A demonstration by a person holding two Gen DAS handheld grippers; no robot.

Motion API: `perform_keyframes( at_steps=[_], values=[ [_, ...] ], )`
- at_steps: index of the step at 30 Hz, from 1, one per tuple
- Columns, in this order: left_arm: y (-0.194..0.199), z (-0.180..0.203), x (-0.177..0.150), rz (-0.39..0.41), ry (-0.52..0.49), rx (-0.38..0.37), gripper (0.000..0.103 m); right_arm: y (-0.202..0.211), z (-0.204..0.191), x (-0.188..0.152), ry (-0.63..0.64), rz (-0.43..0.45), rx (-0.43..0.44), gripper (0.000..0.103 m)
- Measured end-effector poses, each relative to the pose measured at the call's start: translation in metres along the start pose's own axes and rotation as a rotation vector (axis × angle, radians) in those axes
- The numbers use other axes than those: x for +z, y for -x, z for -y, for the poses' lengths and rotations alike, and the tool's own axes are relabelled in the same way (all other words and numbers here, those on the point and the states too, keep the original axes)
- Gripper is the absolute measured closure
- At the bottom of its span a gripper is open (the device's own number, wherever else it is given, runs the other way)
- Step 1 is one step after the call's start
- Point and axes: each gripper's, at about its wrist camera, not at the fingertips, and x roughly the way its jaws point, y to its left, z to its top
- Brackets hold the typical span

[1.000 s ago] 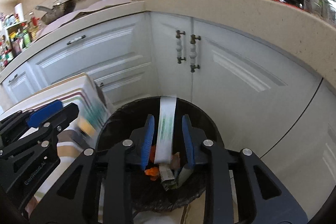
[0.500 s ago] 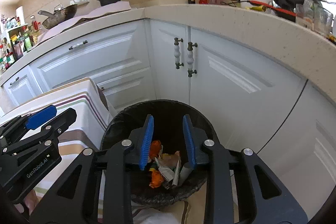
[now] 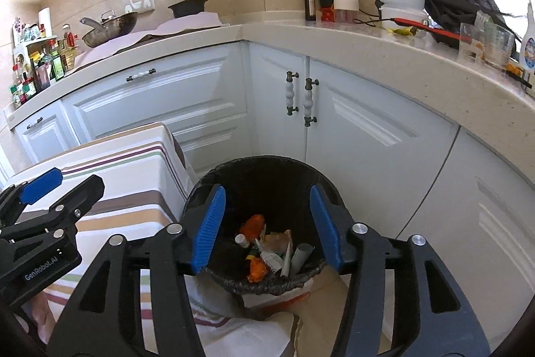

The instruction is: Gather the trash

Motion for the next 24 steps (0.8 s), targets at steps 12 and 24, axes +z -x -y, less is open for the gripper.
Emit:
perform_keyframes(
  at_steps=[12, 24],
  values=[
    [0.034, -0.009, -0.010, 0.042, 0.010, 0.025, 0.021, 0.036, -0.013, -0.007, 0.019, 0.040, 0.011, 0.041],
    [0.056, -0.012, -0.021, 0.064, 0.014, 0.037, 0.019, 0.063, -0.018, -0.016, 0.024, 0.068, 0.014, 0.038]
  ],
)
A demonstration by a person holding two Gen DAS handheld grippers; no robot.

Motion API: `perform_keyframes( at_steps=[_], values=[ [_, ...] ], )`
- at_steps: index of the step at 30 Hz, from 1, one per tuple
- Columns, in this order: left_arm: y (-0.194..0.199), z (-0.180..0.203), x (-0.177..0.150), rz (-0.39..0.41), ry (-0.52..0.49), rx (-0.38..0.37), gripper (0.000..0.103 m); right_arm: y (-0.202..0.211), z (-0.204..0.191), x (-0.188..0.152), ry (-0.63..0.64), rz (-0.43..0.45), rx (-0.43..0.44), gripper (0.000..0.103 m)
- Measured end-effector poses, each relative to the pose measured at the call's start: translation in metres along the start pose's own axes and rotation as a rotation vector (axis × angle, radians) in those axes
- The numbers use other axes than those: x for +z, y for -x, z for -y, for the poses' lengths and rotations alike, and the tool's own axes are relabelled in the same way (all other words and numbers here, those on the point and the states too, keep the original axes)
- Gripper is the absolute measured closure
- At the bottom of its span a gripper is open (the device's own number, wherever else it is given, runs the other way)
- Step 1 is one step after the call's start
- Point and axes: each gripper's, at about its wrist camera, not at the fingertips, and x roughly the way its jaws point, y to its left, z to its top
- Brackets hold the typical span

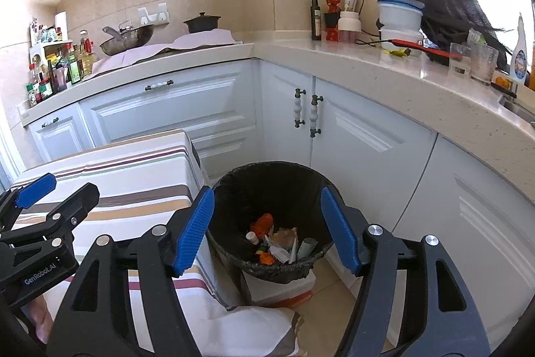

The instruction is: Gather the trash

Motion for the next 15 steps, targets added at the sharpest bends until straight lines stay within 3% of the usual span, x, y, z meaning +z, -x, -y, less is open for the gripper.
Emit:
perform_keyframes(
  at_steps=[15],
  values=[
    [0.010, -0.002, -0.002, 0.020, -0.003, 0.003, 0.019, 0.012, 0.001, -0.008, 0.001, 0.009, -0.023, 0.036]
  ],
)
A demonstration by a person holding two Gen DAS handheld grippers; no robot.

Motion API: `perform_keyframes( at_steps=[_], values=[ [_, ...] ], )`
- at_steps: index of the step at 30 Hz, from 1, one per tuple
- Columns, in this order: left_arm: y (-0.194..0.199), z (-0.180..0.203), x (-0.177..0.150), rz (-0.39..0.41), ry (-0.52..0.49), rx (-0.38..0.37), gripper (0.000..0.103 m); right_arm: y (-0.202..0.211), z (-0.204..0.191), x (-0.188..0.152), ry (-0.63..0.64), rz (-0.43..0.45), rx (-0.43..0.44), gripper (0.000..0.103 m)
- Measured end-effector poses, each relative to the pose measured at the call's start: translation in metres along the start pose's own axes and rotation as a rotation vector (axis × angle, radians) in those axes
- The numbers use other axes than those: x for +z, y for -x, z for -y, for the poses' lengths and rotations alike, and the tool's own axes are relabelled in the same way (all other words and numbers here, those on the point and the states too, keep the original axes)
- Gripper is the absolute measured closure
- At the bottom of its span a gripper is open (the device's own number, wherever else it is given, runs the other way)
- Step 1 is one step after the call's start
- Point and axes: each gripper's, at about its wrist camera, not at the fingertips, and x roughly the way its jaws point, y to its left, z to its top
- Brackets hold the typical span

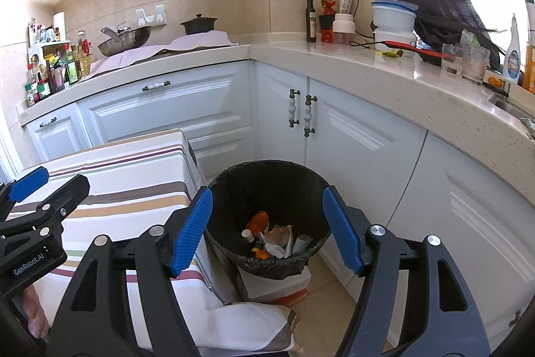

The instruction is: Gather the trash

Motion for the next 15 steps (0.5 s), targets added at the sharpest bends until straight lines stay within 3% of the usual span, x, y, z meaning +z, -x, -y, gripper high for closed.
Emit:
perform_keyframes(
  at_steps=[15],
  values=[
    [0.0005, -0.0005, -0.0012, -0.007, -0.001, -0.004, 0.019, 0.0001, 0.0012, -0.0002, -0.002, -0.002, -0.002, 0.036]
  ],
)
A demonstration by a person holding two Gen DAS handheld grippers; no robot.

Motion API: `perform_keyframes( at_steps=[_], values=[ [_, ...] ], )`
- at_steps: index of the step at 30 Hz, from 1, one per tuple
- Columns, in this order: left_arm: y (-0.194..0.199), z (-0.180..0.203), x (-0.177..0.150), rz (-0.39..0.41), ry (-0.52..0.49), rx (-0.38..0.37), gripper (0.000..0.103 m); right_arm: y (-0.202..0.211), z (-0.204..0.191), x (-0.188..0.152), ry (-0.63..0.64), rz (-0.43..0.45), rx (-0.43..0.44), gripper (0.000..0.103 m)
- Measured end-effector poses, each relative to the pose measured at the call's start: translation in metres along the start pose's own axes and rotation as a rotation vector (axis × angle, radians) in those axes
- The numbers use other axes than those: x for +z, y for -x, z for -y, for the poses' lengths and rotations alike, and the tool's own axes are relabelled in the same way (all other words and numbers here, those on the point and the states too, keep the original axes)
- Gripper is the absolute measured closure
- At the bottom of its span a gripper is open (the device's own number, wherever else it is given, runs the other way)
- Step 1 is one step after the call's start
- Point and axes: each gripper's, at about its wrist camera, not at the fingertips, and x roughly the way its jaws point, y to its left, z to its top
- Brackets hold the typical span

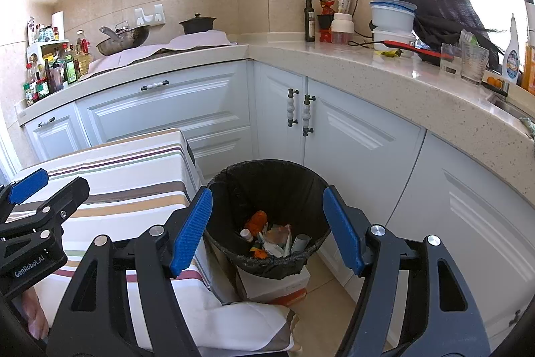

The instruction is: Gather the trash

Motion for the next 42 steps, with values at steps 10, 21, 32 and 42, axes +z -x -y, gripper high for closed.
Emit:
perform_keyframes(
  at_steps=[10, 21, 32, 42],
  values=[
    [0.0003, -0.0010, -0.0005, 0.000, 0.000, -0.001, 0.019, -0.0003, 0.0007, 0.0001, 0.001, -0.001, 0.001, 0.036],
    [-0.0001, -0.0031, -0.0032, -0.002, 0.010, 0.005, 0.019, -0.0003, 0.0017, -0.0004, 0.001, -0.004, 0.000, 0.036],
    [-0.0002, -0.0029, -0.0049, -0.001, 0.011, 0.006, 0.019, -0.0007, 0.0030, -0.0006, 0.002, -0.004, -0.002, 0.036],
    [-0.0027, -0.0007, -0.0024, -0.005, 0.012, -0.009, 0.019, -0.0001, 0.0049, -0.0015, 0.002, -0.005, -0.002, 0.036]
  ],
)
